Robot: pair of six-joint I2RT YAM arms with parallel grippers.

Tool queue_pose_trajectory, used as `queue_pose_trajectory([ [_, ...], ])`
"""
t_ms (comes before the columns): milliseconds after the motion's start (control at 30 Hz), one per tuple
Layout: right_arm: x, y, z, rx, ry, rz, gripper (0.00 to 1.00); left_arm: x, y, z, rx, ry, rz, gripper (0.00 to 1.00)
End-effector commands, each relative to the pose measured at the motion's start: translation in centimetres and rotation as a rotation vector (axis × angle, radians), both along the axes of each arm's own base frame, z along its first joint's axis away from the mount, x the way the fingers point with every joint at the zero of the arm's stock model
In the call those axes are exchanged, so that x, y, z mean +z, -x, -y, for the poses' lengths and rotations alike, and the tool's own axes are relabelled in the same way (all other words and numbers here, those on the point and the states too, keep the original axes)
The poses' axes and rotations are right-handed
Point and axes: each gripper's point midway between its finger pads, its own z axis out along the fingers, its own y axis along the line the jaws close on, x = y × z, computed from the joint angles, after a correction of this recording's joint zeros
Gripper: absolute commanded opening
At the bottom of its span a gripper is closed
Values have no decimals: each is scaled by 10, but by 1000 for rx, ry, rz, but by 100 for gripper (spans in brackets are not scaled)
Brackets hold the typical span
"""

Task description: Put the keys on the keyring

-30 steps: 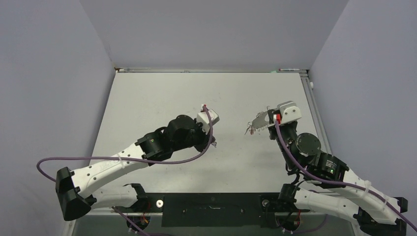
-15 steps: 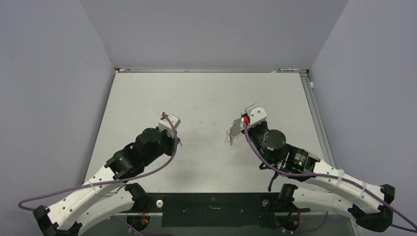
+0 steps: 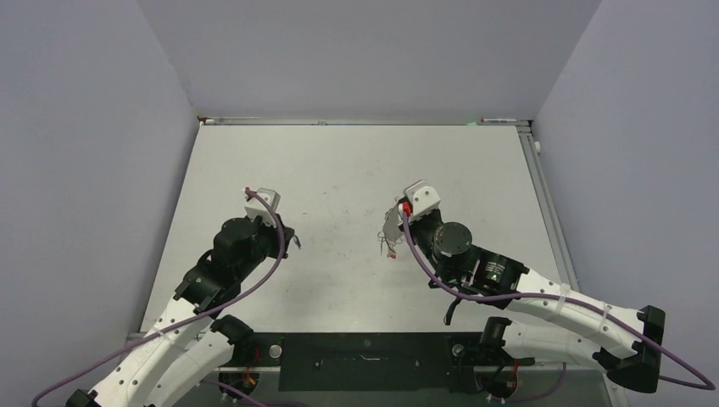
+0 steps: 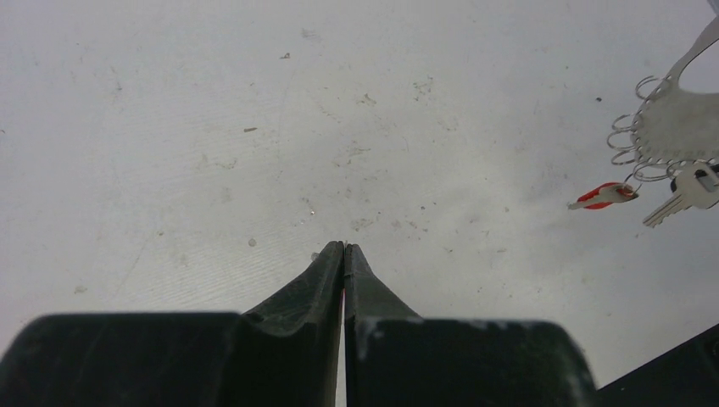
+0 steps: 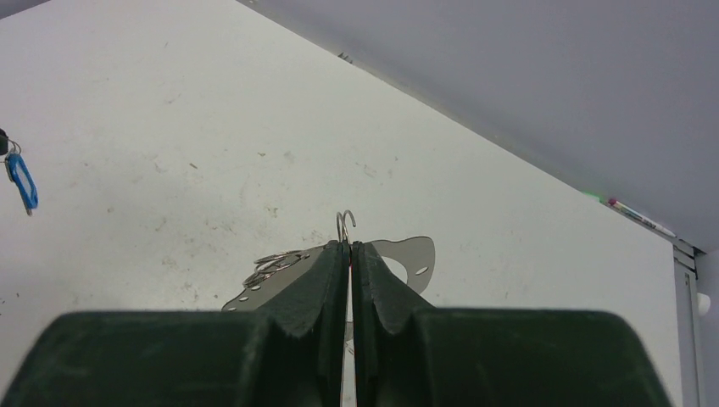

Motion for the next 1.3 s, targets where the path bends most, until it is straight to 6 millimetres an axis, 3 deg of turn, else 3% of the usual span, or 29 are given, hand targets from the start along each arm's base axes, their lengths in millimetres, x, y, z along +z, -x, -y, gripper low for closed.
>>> queue_pose_trajectory([
  [0, 20, 3, -5, 22, -108, 39, 5, 35, -4, 8, -6, 137, 89, 0],
  [333, 6, 11, -6, 76, -103, 33, 5, 55, -5, 18, -27, 322, 84, 0],
  [767, -4, 48, -49, 412, -71, 67, 5, 106, 4, 15, 47, 737, 185, 0],
  [1033, -13, 88, -87, 655, -14, 92, 5, 116, 7, 7, 68, 897, 254, 0],
  [1267, -22, 108, -108, 768, 40, 98, 5, 104, 8, 18, 30, 897, 184, 0],
])
